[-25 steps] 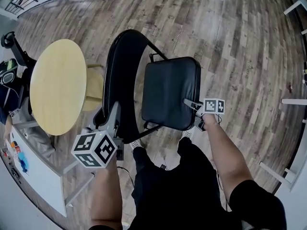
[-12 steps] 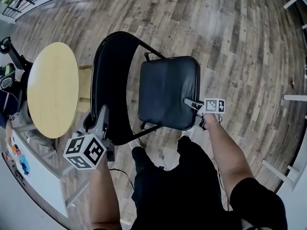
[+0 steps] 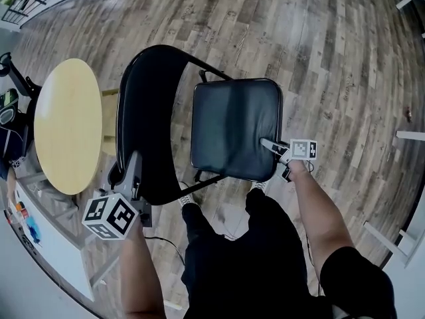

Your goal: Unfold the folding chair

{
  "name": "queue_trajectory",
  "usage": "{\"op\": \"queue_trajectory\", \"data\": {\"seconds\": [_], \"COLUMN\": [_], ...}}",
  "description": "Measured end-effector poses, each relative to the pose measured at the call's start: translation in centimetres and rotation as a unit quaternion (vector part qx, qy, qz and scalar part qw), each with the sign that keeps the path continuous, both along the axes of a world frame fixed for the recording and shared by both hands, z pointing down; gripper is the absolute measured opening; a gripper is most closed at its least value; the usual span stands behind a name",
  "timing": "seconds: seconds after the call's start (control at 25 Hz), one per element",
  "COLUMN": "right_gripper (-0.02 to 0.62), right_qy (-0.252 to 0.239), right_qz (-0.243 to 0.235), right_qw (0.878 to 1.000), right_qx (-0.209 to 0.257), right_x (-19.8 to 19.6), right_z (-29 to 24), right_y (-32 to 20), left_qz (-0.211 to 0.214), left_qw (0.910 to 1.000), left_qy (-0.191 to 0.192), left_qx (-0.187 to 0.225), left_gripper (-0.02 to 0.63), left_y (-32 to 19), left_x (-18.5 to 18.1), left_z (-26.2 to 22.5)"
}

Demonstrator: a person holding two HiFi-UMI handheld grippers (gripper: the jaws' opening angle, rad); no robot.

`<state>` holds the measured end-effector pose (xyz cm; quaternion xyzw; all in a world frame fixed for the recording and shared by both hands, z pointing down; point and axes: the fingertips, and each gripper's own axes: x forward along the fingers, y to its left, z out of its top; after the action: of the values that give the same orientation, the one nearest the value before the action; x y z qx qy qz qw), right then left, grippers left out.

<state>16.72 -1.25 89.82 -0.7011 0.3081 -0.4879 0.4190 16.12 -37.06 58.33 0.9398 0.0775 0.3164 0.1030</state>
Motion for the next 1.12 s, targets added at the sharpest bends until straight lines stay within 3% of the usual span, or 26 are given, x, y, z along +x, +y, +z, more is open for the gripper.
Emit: {"op": "queue_trajectory", "data": {"seconds": [1.12], "right_gripper": [0.233], "right_qy": [-0.012], "right_qz": [0.008], "right_qw": [0.999], "right_qx": [0.032], "right_x": [-0.4], "right_z": [7.2], "right_y": [4.7], "left_qz": [-0.017], "left_qw": [0.9994], "left_qy": [-0.002], "left_qx": [-0.03], "left_gripper": [0.144], "left_y": [-2.4], "left_x": [0.0], "left_z": [5.3]}}
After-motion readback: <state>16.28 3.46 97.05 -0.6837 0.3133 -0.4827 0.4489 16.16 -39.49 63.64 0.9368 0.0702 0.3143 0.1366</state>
